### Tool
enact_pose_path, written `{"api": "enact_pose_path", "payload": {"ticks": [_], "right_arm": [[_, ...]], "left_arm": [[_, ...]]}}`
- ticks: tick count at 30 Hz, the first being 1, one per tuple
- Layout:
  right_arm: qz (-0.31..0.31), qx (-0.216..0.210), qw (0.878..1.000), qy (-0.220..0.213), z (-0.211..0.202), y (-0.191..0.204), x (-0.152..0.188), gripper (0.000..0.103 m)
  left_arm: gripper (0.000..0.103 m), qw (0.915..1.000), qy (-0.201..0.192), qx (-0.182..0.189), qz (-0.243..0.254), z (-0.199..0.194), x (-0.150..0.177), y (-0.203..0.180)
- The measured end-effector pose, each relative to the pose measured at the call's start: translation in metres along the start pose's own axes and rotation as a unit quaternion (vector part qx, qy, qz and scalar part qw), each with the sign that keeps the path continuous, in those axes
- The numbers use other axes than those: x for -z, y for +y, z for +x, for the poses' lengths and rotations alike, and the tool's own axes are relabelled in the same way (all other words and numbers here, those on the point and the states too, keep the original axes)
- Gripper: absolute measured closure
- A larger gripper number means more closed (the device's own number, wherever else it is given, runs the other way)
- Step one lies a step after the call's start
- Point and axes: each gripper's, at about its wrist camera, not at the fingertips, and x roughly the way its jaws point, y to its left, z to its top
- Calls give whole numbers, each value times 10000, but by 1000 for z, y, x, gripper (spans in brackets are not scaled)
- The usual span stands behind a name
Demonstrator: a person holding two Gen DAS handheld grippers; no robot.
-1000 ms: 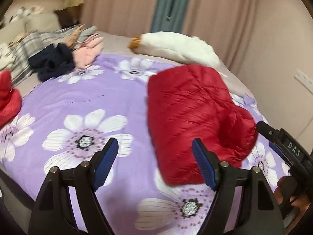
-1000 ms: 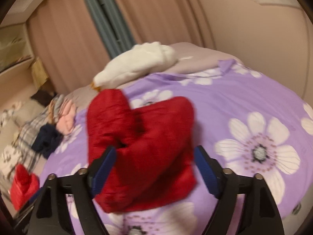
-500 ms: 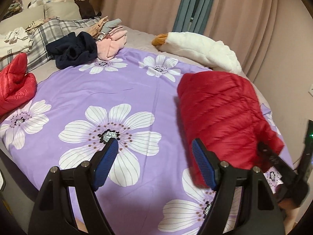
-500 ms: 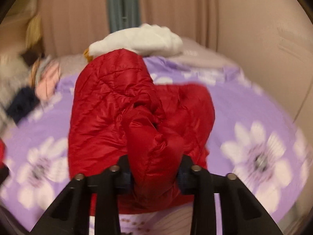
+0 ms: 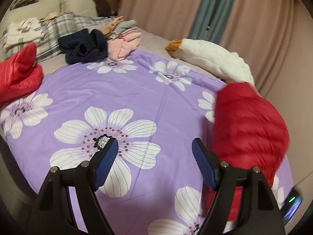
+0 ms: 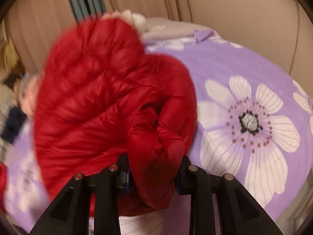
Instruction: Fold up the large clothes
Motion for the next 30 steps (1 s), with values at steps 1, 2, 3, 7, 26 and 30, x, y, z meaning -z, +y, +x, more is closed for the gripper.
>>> {"api": "enact_pose_path", "payload": {"ticks": [1, 2, 3, 7, 26, 30], "right_arm": [[-168, 148, 9997, -91, 3, 5, 3, 70], [-378, 331, 9985, -208, 6, 12, 7, 70], [-523, 501, 9969, -307, 7, 19, 11, 70], [-580, 529, 9958, -471, 6, 25, 14, 70], [-196, -209, 9993, -222, 15, 7, -8, 64], [-105, -188, 9994, -274, 18, 5, -11, 64]], "left_arm": [[26, 10000, 21, -6, -87, 3, 0, 1], [26, 9999, 42, 12, -137, 4, 0, 1], [26, 9998, 54, 17, -164, 6, 0, 1], [26, 9998, 174, -28, -137, 13, -2, 2], [24, 9995, 251, 135, -139, 12, -1, -5], [24, 9993, 233, 237, -151, 9, 0, -7]]}}
